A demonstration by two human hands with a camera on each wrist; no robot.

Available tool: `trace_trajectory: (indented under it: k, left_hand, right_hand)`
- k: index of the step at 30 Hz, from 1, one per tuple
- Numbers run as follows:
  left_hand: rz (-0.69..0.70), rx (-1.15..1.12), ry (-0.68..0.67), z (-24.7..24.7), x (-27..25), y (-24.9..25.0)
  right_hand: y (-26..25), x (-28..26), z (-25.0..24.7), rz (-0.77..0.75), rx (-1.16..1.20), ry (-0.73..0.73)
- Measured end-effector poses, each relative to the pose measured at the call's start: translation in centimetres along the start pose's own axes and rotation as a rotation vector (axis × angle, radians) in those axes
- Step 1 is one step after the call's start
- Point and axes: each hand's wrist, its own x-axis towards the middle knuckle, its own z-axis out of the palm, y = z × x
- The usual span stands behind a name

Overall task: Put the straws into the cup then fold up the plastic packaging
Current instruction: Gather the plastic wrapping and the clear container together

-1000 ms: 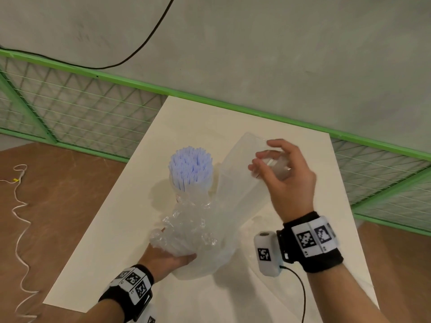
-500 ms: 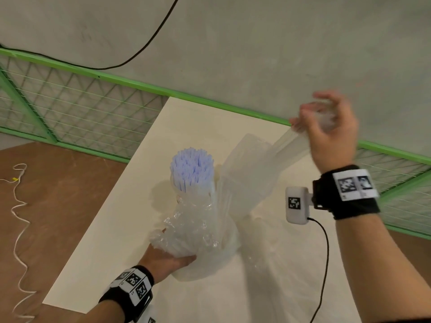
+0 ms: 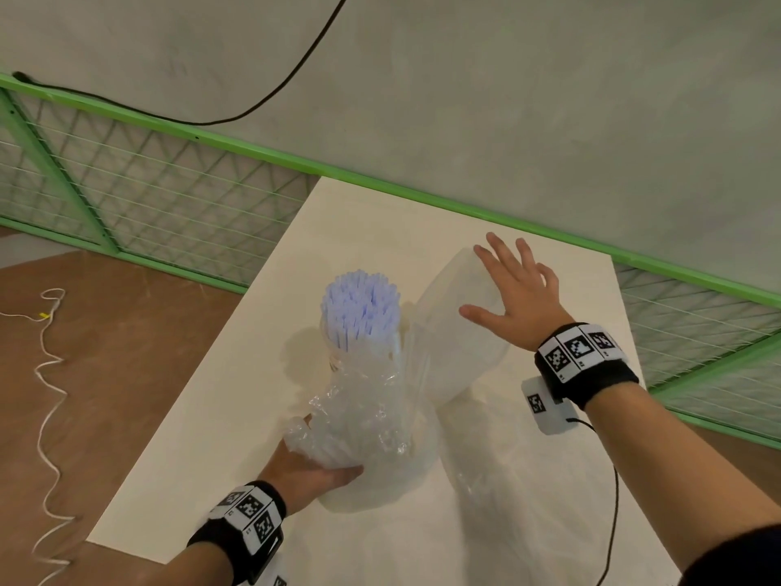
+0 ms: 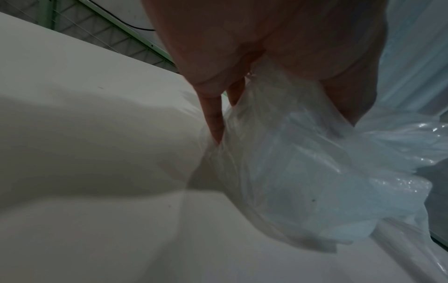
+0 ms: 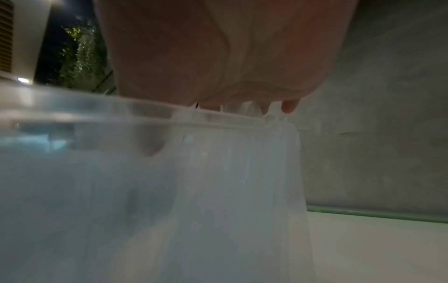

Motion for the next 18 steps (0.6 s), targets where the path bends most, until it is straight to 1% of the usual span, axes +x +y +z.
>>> trace_trajectory:
  k: [7, 11, 12, 15, 16, 17, 18]
  left_hand:
    - [0.022, -0.018, -0.009, 0.0, 0.3, -0.3]
    - [0.041, 0.009, -0.014, -0.1, 0.4, -0.5]
    - [0.047, 0.012, -0.010, -0.1, 0.4, -0.4]
    - [0.046, 0.005, -0.011, -0.1, 0.4, -0.5]
    - [0.043, 0.012, -0.016, -0.2, 0.4, -0.5]
    - [0.043, 0.017, -0.020, -0.1, 0.4, -0.5]
    - [0.052, 0.022, -0.018, -0.2, 0.4, -0.5]
  right_hand:
    - [-1.0, 2.0, 0.9, 0.104, 0.052, 0.033]
    - [-0.6, 2.3, 1.0, 0.118, 0.187, 0.103]
    - [-0.5, 2.3, 0.8, 0.111, 0.164, 0.075]
    - [-0.4, 2.3, 0.5, 0.062, -0.084, -0.077]
    - [-0.5, 2.2, 0.3, 0.056, -0.101, -0.077]
    - [-0.7, 1.9, -0.2, 0.056, -0.073, -0.035]
    - [-1.1, 1.5, -0.8, 0.048, -0.015, 0.050]
